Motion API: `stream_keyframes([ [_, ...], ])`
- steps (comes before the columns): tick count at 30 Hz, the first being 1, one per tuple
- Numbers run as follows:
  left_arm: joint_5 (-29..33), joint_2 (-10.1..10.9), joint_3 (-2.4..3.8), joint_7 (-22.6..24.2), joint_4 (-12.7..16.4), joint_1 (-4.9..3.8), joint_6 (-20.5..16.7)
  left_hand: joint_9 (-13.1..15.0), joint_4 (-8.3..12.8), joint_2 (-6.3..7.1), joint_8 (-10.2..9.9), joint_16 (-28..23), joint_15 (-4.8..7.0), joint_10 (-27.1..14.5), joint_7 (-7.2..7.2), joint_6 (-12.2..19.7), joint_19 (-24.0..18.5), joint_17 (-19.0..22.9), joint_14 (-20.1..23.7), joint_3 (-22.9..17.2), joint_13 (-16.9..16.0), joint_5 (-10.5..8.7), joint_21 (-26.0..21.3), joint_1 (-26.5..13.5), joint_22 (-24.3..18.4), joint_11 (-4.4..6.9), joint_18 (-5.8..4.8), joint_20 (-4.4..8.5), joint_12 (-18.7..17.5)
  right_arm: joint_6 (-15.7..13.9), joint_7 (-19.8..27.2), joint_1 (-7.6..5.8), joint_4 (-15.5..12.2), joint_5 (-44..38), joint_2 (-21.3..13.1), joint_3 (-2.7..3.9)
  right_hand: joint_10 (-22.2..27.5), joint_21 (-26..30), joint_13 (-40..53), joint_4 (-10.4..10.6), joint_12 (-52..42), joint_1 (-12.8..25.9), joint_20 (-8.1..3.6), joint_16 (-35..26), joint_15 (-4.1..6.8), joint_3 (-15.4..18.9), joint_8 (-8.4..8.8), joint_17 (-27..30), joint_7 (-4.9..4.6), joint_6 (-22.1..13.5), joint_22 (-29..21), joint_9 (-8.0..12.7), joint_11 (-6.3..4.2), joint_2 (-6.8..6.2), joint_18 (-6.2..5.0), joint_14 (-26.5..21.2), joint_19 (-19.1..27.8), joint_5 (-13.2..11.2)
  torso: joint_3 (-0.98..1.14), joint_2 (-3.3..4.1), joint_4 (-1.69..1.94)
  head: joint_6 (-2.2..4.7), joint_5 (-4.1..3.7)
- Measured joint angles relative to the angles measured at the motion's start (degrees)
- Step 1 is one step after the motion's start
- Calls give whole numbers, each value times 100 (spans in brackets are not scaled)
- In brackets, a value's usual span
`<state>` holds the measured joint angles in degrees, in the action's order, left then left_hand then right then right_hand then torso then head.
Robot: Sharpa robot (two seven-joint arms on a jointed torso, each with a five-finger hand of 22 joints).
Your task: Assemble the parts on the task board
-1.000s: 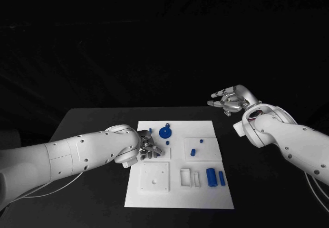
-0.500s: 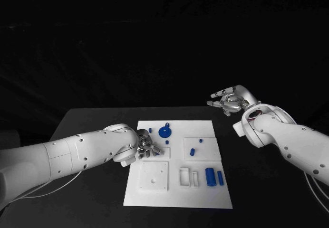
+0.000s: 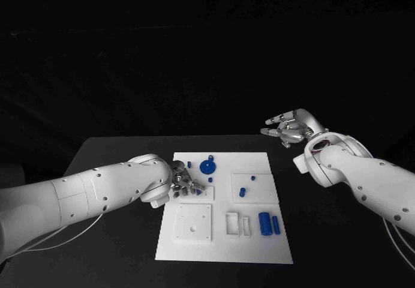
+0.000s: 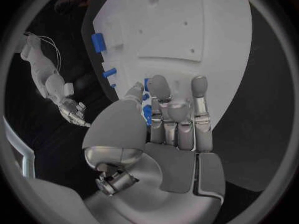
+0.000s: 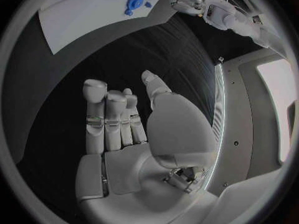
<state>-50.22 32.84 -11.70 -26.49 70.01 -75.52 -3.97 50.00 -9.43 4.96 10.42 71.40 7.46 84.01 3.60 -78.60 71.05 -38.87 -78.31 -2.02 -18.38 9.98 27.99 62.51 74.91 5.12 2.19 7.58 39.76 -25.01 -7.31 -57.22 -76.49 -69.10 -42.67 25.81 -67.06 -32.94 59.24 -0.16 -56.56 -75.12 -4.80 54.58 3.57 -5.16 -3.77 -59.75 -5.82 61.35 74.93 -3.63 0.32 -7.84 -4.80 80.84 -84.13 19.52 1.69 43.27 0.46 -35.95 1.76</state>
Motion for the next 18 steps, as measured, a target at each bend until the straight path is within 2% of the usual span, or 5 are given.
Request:
stream_keyframes([
  [2,21,9,22,0,5,0,-1,0,-66,60,0,0,0,0,0,0,0,0,0,-28,6,-55,-24,18,0,0,0,0,0,0,0,2,2,1,0,0,0,0,0,0,0,0,0,0,0,0,0,0,0,0,0,0,0,0,0,0,0,0,1,-2,0,-3,3],
  [7,68,18,46,7,13,-1,-1,0,-146,97,0,-22,0,0,0,0,0,0,0,-49,6,-116,-24,55,0,0,0,0,0,0,0,7,8,3,1,0,0,0,0,0,0,0,0,0,0,0,0,0,0,0,0,0,0,0,0,0,0,0,2,-3,0,-4,7],
  [18,133,33,56,10,17,-1,6,8,-77,104,0,-45,0,0,0,0,0,40,0,-29,21,-152,-23,99,-1,-1,0,0,-28,3,0,24,16,9,-1,0,0,0,1,0,0,0,0,0,0,0,0,0,0,0,-1,0,0,0,0,0,0,0,7,-3,0,-8,9],
])
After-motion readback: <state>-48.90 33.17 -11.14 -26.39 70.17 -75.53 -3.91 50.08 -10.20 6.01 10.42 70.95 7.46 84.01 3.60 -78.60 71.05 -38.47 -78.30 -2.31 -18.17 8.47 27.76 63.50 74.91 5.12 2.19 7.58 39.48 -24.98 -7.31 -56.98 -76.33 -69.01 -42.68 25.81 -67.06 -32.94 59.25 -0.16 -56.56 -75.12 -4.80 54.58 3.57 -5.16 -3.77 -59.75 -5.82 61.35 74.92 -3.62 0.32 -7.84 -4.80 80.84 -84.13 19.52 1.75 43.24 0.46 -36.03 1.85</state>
